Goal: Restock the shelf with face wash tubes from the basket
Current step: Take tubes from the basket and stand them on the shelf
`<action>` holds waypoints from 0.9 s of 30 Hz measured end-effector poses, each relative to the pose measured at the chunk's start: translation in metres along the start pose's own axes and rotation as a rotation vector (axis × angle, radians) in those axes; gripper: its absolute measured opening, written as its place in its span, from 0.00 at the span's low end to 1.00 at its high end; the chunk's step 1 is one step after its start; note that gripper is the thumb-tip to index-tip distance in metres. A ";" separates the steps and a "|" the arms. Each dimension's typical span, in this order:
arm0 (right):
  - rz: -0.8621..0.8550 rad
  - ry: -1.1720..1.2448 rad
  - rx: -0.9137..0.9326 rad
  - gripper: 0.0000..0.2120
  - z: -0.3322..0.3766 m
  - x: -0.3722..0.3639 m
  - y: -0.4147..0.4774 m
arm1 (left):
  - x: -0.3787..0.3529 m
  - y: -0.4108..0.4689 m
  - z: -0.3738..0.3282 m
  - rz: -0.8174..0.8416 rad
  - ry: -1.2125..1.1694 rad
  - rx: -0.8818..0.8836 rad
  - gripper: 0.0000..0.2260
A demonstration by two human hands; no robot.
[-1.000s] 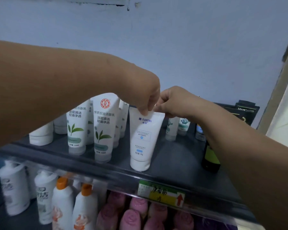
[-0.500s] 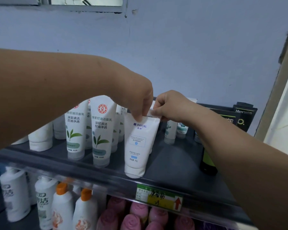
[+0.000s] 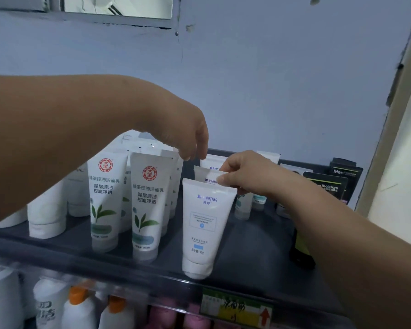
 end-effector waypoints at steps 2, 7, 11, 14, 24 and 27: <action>-0.019 -0.013 -0.008 0.05 0.001 0.003 -0.002 | 0.006 -0.005 0.008 -0.030 -0.020 0.004 0.14; -0.155 0.017 0.130 0.08 0.044 0.023 -0.020 | 0.016 -0.027 0.026 -0.068 -0.109 0.030 0.08; -0.004 0.074 0.237 0.06 0.097 0.008 -0.028 | 0.016 -0.043 0.051 -0.075 -0.103 0.126 0.10; 0.062 -0.049 0.244 0.09 0.127 -0.008 -0.027 | 0.018 -0.054 0.070 -0.129 -0.123 0.156 0.07; 0.092 -0.325 0.172 0.12 0.142 -0.042 -0.021 | -0.009 -0.069 0.113 -0.085 -0.135 0.218 0.13; 0.069 -0.310 0.112 0.05 0.136 -0.047 -0.020 | -0.018 -0.067 0.119 -0.095 -0.052 0.194 0.09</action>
Point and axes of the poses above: each hand's wrist, its own y-axis towards the middle knuckle, its own x-axis out of the back of the hand, z = x × y, the point moved 7 cm from there along y, towards the middle knuckle, and after that the axes turned 15 degrees about z, right-handed, at the moved point
